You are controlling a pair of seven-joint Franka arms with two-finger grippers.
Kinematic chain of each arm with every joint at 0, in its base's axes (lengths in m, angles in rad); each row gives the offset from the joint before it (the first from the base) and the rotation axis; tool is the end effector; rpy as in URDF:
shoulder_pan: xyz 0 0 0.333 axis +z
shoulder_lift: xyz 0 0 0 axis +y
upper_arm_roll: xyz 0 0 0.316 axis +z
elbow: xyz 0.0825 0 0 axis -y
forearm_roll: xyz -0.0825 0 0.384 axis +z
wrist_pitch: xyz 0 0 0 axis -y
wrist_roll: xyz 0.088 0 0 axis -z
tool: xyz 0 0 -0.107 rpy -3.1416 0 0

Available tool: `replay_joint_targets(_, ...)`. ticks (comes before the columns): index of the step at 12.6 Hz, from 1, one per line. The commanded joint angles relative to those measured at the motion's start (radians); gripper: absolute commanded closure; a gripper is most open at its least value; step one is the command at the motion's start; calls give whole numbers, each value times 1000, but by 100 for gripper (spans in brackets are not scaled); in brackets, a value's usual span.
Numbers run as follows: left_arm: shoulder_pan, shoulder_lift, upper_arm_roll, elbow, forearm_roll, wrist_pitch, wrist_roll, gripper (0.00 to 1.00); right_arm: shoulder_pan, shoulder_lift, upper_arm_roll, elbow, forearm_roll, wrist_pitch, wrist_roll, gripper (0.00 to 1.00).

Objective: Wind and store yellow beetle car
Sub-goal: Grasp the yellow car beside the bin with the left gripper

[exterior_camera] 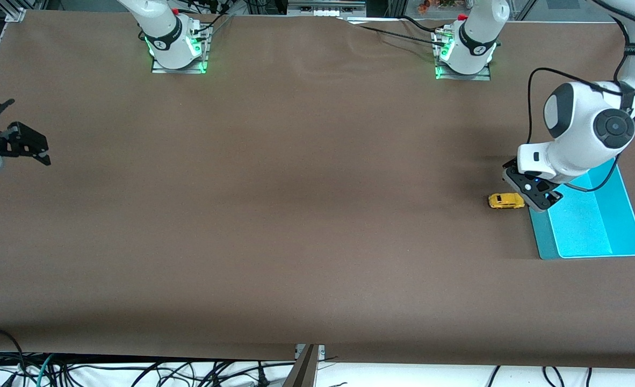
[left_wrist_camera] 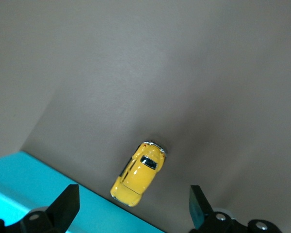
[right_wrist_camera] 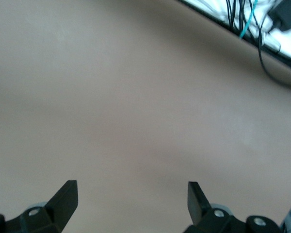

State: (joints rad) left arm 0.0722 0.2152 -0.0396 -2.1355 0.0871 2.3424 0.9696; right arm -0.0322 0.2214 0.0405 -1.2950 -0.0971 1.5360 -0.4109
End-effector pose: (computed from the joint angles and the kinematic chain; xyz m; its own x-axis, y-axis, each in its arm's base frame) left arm 0.5659 0.0201 0.3051 0.5425 -0.8386 -0.0494 -0.8400 -0.5421 -0.0224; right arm 0.6189 -0.0087 0.6217 0.9158 0.4013 -0.0169 0.4012 -0.9117 0.0886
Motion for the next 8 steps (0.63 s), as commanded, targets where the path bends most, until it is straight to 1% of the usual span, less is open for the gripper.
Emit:
replay_joint_targets(1, 9, 56, -2, 6, 42, 40, 186, 1, 6, -109, -51, -141, -6, 9, 17, 0)
replay_joint_targets(3, 14, 101, 0, 6, 63, 64, 286, 1, 8, -120, -56, -156, -3, 9, 70, 0)
replay_joint_targets(5, 24, 140, 0, 6, 63, 110, 380, 1, 11, -122, -56, -158, 23, 9, 205, 0)
replay_joint_targets(6, 26, 160, 1, 6, 60, 141, 437, 1, 11, -122, -56, -158, 33, 9, 233, 0)
replay_joint_targets(8, 29, 197, 27, 9, 62, 149, 457, 1, 11, -110, -54, -156, 40, 7, 231, 0)
